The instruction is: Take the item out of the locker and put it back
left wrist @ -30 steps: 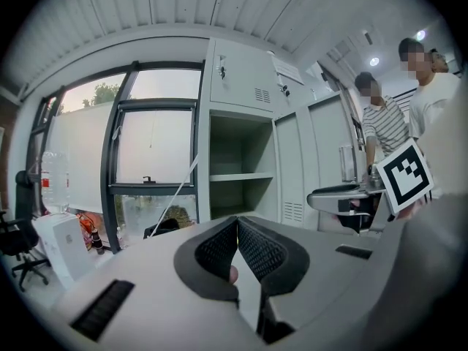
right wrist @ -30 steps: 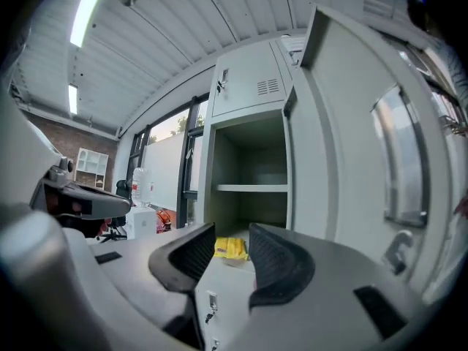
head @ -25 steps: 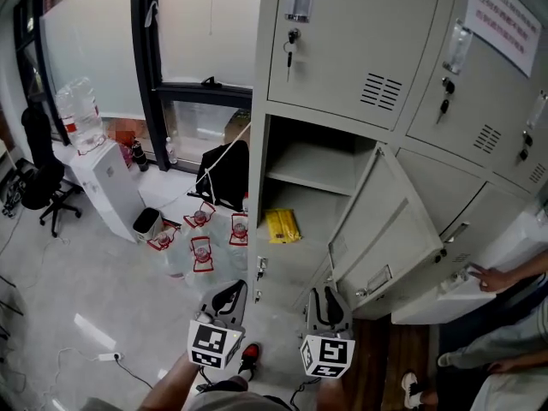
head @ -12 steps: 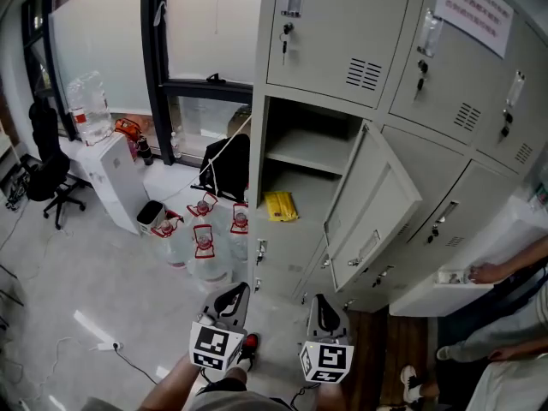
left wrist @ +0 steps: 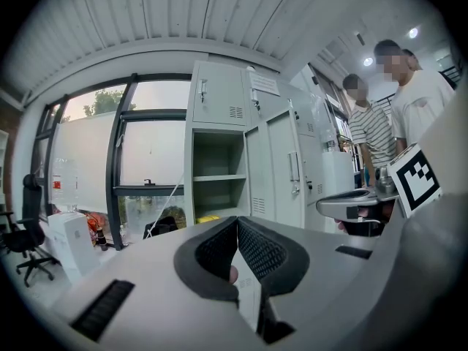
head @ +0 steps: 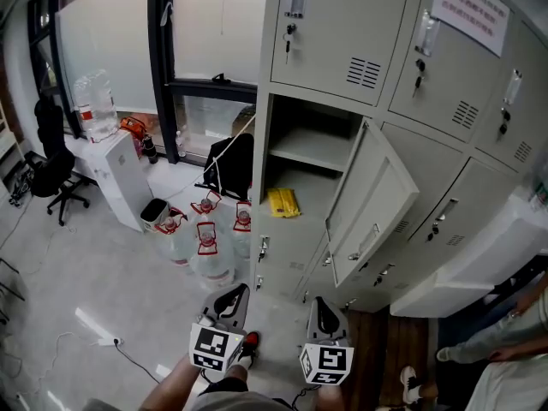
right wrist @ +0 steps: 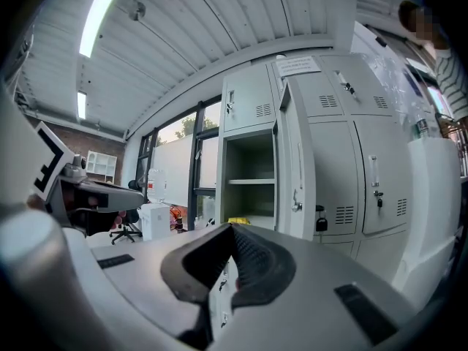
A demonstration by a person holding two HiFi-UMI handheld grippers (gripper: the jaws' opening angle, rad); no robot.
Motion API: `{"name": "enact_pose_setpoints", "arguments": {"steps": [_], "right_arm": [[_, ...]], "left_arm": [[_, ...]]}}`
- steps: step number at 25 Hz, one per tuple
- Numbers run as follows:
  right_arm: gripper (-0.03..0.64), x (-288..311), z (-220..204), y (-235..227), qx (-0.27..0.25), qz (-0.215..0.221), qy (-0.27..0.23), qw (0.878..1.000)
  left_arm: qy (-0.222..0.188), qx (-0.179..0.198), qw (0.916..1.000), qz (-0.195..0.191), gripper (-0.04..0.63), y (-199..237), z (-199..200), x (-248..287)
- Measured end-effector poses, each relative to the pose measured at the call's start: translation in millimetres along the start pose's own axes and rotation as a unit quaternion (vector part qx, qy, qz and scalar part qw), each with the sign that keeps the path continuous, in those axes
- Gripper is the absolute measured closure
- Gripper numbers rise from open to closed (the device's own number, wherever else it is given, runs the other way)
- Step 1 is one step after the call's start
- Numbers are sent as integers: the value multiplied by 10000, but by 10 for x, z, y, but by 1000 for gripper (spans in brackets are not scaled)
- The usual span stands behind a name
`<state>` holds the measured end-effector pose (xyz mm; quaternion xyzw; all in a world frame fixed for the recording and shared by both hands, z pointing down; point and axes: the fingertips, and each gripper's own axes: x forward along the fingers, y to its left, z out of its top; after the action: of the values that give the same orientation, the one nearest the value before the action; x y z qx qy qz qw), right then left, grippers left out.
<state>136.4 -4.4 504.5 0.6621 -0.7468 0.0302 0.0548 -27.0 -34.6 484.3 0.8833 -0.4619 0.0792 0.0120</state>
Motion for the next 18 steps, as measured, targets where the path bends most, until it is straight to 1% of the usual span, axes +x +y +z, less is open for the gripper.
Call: {"name": "enact_pose_setpoints", "arguments": {"steps": [18], "right_arm": [[600, -18, 6, -20, -18, -4, -30, 10000]], "left_arm": [[-9, 65, 10000, 7, 572, -21, 47, 20]]}}
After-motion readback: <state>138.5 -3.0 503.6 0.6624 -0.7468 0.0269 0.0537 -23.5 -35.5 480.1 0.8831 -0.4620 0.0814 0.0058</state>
